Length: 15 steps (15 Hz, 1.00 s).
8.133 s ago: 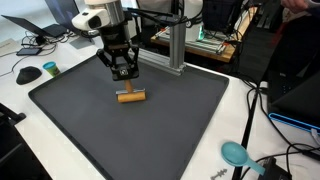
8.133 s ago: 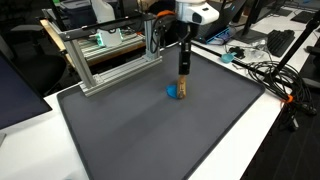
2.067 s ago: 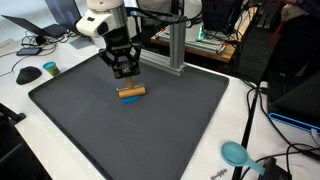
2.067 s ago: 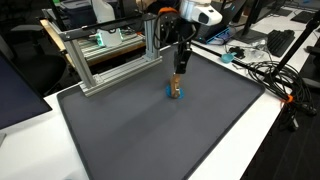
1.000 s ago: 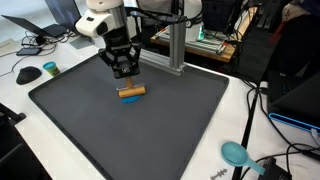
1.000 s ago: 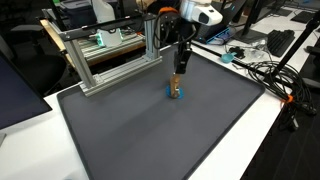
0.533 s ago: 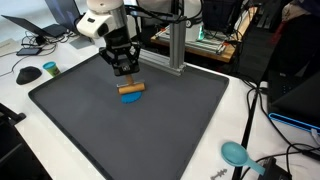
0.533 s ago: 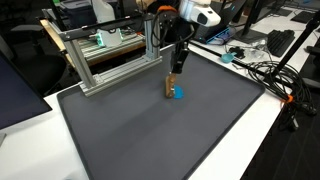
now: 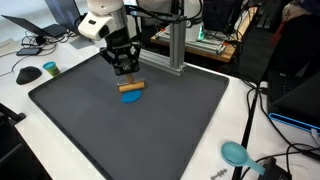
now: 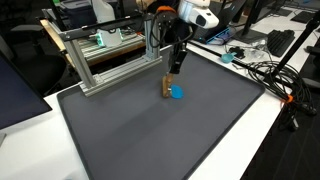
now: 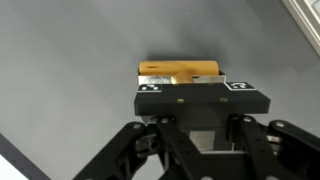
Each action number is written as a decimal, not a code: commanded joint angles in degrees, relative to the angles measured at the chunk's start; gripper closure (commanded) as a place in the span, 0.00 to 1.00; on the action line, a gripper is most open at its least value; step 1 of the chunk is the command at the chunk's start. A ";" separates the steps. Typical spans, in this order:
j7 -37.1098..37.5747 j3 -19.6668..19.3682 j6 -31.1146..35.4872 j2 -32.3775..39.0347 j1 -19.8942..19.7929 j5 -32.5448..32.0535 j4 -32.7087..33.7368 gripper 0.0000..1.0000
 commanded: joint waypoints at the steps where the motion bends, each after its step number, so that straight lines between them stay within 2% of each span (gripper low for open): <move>1: 0.33 -0.21 -1.98 1.28 0.43 -0.73 0.73 0.78; 9: 0.08 -1.21 -5.82 -1.53 -0.80 -0.15 -0.98 0.78; 15: 0.36 -0.83 -1.25 -6.81 -2.52 3.73 -4.52 0.78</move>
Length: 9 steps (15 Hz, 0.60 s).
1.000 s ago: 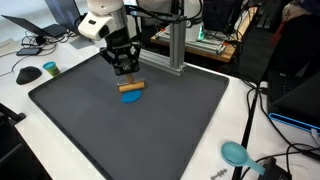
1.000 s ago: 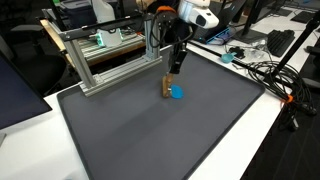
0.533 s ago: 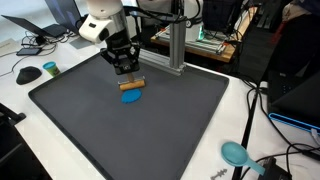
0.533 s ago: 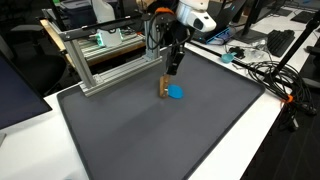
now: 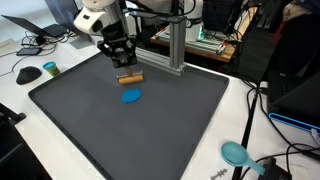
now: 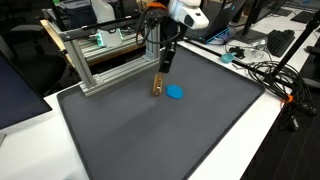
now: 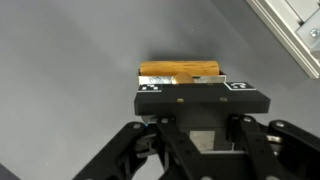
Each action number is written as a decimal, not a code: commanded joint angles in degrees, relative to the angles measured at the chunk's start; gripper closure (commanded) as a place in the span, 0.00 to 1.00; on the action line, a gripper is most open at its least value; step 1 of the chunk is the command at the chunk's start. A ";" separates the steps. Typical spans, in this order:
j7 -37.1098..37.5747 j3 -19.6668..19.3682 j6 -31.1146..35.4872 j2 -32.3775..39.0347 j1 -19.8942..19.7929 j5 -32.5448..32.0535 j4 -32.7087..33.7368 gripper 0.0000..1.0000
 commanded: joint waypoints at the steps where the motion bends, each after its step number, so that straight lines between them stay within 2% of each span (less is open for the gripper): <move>1: 0.24 0.55 3.23 -5.30 -0.62 3.03 -3.48 0.78; 9: 2.81 0.84 2.68 -5.42 1.77 2.24 -1.77 0.78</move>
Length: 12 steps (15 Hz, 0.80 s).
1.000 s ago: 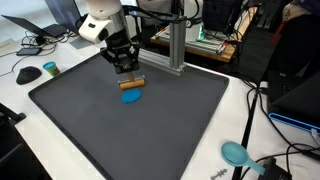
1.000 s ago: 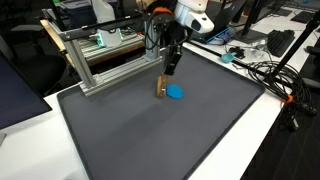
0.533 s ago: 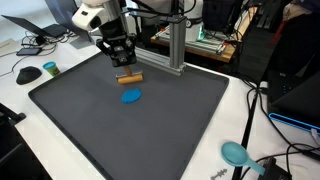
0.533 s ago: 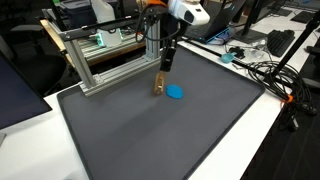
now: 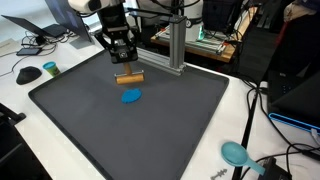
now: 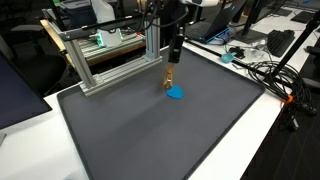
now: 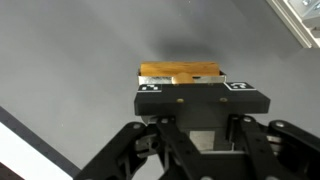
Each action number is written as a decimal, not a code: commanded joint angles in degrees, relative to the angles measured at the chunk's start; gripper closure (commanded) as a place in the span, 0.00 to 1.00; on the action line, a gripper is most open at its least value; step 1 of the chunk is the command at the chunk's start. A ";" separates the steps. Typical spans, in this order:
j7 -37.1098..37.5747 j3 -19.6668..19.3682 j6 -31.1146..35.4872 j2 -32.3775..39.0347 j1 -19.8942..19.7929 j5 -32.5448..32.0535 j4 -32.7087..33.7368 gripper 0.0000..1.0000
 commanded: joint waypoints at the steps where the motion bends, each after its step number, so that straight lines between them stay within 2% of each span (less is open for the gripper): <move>1: 1.60 0.09 0.02 -1.00 0.61 0.04 -0.65 0.78; 12: 3.27 0.33 4.52 0.52 0.64 0.55 -0.19 0.78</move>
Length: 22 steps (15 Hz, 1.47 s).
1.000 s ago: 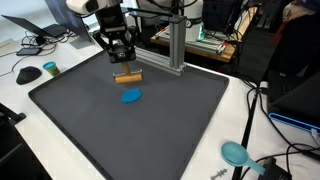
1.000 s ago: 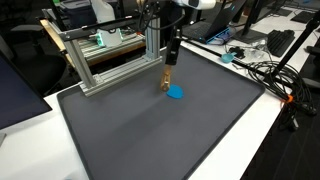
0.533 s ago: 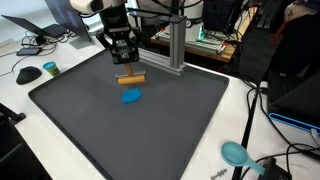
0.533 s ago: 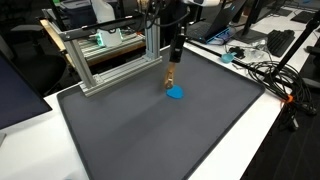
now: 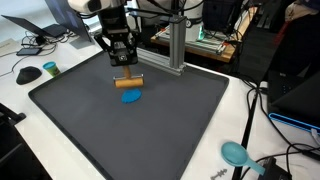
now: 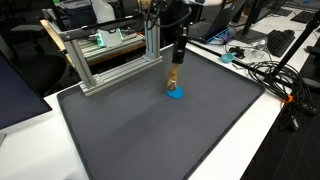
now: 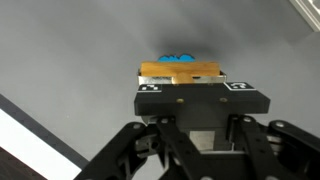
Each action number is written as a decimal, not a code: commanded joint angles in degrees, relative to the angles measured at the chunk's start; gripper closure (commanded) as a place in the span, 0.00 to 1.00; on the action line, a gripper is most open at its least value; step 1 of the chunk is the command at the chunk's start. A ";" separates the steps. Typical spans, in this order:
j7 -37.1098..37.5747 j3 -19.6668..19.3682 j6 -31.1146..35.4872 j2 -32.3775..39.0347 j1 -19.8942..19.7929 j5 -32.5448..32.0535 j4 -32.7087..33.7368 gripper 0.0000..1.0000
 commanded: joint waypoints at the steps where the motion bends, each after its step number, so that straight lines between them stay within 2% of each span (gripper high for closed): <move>1: 0.80 0.28 2.04 0.16 0.02 0.57 -0.18 0.78; 12: 0.50 1.04 4.83 3.58 -0.26 1.06 0.96 0.78; 22: 0.56 0.98 0.38 7.66 0.03 0.19 4.52 0.78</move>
